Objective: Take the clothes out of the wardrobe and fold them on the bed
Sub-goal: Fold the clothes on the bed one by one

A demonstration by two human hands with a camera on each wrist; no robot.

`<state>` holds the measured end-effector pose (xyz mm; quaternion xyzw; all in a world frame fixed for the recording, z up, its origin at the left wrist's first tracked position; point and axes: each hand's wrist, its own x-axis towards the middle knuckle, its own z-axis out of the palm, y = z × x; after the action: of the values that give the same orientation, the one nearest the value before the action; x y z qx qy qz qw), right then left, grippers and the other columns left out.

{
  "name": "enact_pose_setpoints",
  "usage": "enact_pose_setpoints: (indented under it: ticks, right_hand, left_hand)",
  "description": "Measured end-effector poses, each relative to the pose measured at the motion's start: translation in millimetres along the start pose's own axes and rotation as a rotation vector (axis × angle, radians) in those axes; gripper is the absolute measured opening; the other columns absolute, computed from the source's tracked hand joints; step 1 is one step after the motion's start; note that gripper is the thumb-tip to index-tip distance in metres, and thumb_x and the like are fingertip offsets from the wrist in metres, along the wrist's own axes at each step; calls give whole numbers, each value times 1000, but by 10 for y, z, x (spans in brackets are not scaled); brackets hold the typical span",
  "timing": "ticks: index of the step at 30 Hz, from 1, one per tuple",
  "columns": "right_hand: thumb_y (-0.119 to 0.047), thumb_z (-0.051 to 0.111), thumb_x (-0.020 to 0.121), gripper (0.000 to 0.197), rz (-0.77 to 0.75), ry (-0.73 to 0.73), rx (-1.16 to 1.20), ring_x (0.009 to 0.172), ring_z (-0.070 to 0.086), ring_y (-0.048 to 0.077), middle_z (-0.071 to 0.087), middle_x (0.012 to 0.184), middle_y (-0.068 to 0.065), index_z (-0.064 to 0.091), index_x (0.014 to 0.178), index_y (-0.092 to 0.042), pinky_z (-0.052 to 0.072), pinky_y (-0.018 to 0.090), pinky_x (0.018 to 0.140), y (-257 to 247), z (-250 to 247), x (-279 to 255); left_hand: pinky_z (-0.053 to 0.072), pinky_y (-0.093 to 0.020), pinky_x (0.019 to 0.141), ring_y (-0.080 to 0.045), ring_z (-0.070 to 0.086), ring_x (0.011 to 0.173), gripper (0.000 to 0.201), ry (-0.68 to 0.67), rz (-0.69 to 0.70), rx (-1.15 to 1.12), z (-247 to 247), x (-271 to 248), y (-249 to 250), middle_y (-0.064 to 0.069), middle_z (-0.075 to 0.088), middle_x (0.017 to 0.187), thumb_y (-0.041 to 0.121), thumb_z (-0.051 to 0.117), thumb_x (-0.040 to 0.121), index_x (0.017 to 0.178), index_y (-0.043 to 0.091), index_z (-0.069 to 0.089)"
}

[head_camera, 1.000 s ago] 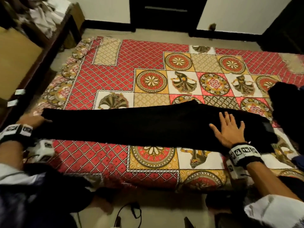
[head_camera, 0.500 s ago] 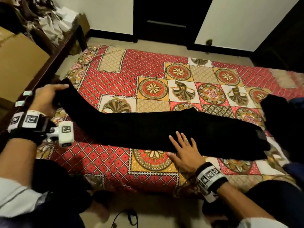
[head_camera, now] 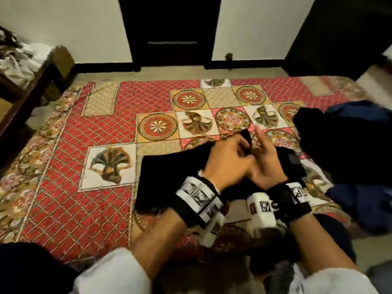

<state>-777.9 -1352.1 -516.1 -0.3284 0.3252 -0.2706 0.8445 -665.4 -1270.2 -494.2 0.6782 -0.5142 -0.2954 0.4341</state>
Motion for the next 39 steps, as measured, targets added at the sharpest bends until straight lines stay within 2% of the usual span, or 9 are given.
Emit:
enact_pose_setpoints:
  ticks: [3,7,10,16,20,23,28,33,39]
  right_hand:
    - [-16,62,98,20,119,106,-344,83,68,17,69,99,11,71,115,-11,57,25,71,-247,-567,131]
    - [6,62,93,26,36,321,-895,106,64,16,73,109,11,75,113,-4,50,11,83,-279,-1194,349]
    - [-17,75,93,18,75,359,-867,98,71,17,77,96,5,78,105,-4,55,23,88,-265,-1234,419]
    - [-51,91,55,85,398,250,-1286,97,71,23,73,110,7,69,120,-1,57,30,77,-262,-1406,436]
    - [-11,77,82,16,382,342,-1255,59,51,23,52,60,7,63,81,-5,45,31,59,-322,-1454,312]
    - [-8,73,81,18,164,535,-1064,66,52,25,51,65,6,62,68,-14,41,31,60,-443,-1513,315]
    - [-19,61,88,49,-87,894,-1325,124,58,43,65,132,21,64,137,-18,47,44,103,-748,-1709,298]
    - [-20,62,94,44,120,871,-1404,125,57,45,60,136,27,58,134,-4,46,45,100,-597,-1890,421]
    - [-8,58,92,50,-156,951,-1467,119,59,45,65,126,25,53,141,-9,48,46,95,-568,-1859,513]
  left_hand:
    - [54,-38,95,-17,66,110,41,-236,93,83,618,-82,-16,2,72,117,29,62,80,119,22,67]
    - [50,-33,98,-11,64,110,32,-34,200,37,828,-143,-311,5,70,115,10,63,81,110,18,71]
    - [47,-29,97,-12,60,109,27,87,172,165,690,-131,-658,7,64,114,13,62,81,107,19,67]
    - [47,-44,99,-29,57,118,48,96,-51,499,93,-93,-1420,-5,61,125,34,56,76,119,15,64]
    - [39,-47,106,-29,51,128,62,25,-95,625,-155,-159,-1779,-6,58,135,47,50,76,129,18,60]
    - [25,-49,113,-22,46,134,65,14,-97,643,-225,-156,-1888,0,55,139,58,43,79,133,24,57]
    - [18,-50,116,-22,38,141,76,-2,-73,701,-305,-19,-1915,-1,45,151,66,36,82,140,19,51]
    - [20,-53,119,-28,28,148,83,-6,-128,782,-204,-79,-1996,-5,26,162,69,25,88,150,15,38]
    - [18,-51,123,-19,13,156,81,-42,-91,888,-80,-294,-2099,0,15,169,69,14,95,159,20,27]
